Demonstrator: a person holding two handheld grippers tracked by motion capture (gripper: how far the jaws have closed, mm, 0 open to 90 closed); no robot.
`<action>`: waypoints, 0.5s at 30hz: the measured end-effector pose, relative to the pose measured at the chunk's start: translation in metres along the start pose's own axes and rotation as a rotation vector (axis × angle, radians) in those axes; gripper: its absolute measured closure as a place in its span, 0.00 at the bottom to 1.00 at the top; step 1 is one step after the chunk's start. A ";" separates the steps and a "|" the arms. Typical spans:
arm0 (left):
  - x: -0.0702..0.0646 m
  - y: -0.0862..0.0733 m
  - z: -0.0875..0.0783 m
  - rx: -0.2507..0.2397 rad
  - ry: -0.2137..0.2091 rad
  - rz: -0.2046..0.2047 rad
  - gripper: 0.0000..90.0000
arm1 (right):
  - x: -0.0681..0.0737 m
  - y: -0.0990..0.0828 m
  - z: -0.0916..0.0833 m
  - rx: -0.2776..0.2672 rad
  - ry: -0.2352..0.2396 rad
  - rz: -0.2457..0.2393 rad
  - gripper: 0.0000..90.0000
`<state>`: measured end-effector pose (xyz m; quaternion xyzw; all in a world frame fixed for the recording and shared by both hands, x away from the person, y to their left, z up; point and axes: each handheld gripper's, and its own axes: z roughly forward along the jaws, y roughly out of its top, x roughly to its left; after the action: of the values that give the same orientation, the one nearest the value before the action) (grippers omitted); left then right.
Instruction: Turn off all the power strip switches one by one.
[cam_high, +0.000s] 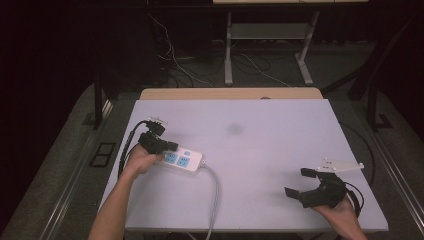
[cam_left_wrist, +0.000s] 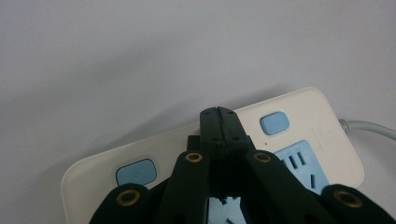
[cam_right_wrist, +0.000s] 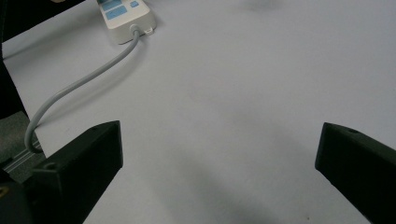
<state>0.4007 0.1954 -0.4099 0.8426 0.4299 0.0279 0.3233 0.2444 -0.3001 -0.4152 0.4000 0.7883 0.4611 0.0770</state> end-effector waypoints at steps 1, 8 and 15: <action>-0.001 0.000 0.000 0.004 0.006 0.005 0.99 | 0.000 0.000 0.000 0.000 0.000 0.000 0.01; -0.003 0.000 0.000 -0.001 0.020 0.009 0.99 | -0.001 0.000 0.000 0.003 -0.004 0.004 0.01; -0.005 0.000 0.000 -0.003 0.036 0.005 0.99 | -0.002 0.000 -0.001 -0.002 -0.006 0.005 0.01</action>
<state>0.3971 0.1918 -0.4086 0.8425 0.4337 0.0444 0.3165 0.2453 -0.3019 -0.4152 0.4034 0.7865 0.4609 0.0788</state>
